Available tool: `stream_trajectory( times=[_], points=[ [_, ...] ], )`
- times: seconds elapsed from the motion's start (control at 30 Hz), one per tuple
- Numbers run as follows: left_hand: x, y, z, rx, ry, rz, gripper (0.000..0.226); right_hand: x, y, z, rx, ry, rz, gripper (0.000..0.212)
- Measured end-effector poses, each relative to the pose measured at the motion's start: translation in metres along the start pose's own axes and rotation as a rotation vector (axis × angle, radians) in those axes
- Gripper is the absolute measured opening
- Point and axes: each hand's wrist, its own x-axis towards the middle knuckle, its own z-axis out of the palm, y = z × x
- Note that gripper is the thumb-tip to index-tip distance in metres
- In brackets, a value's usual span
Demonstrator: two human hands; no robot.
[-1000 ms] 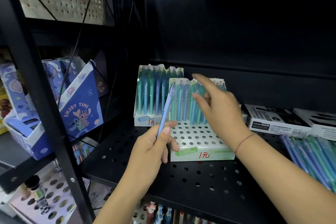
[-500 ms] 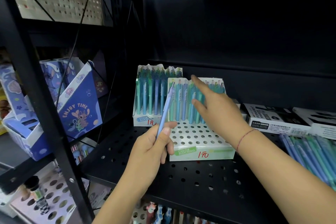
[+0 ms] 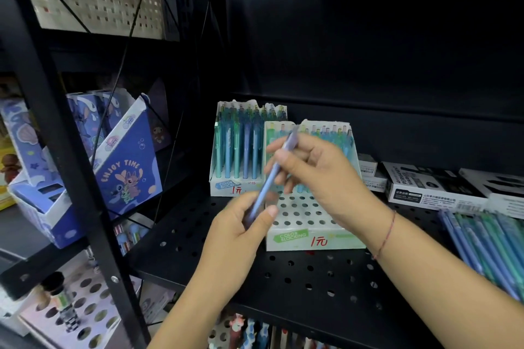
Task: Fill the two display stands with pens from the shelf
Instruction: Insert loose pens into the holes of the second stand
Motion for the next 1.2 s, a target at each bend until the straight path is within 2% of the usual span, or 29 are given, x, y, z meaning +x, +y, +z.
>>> stream_trajectory(
  times=[0.03, 0.1, 0.2, 0.33, 0.6, 0.73, 0.83, 0.93, 1.2],
  points=[
    [0.002, -0.002, 0.000, 0.023, 0.041, 0.002, 0.011, 0.002, -0.003, -0.005, 0.005, 0.089, -0.024, 0.014],
    [0.004, -0.006, 0.000, 0.053, 0.083, -0.020, 0.029, 0.005, -0.007, -0.017, -0.070, 0.303, -0.121, 0.017],
    [0.007, -0.008, 0.003, 0.089, -0.023, -0.113, 0.053, 0.006, -0.001, -0.030, -0.366, 0.502, -0.245, 0.031],
    [0.011, -0.012, 0.006, 0.120, -0.110, -0.167, 0.070, 0.007, 0.017, -0.028, -0.622, 0.447, -0.243, 0.045],
    [0.012, -0.014, 0.006, 0.135, -0.116, -0.151, 0.072, 0.013, 0.026, -0.020, -0.730, 0.344, -0.274, 0.044],
    [0.012, -0.015, 0.006, 0.139, -0.113, -0.152, 0.073, 0.016, 0.027, -0.019, -0.885, 0.307, -0.294, 0.050],
    [0.013, -0.015, 0.007, 0.132, -0.114, -0.157, 0.074, 0.017, 0.027, -0.022, -1.009, 0.244, -0.211, 0.051],
    [0.014, -0.016, 0.007, 0.131, -0.113, -0.156, 0.074, 0.016, 0.027, -0.023, -1.049, 0.160, -0.127, 0.055],
    [0.014, -0.017, 0.008, 0.140, -0.121, -0.155, 0.075, 0.014, 0.019, -0.024, -1.041, 0.123, -0.072, 0.059]
  ],
)
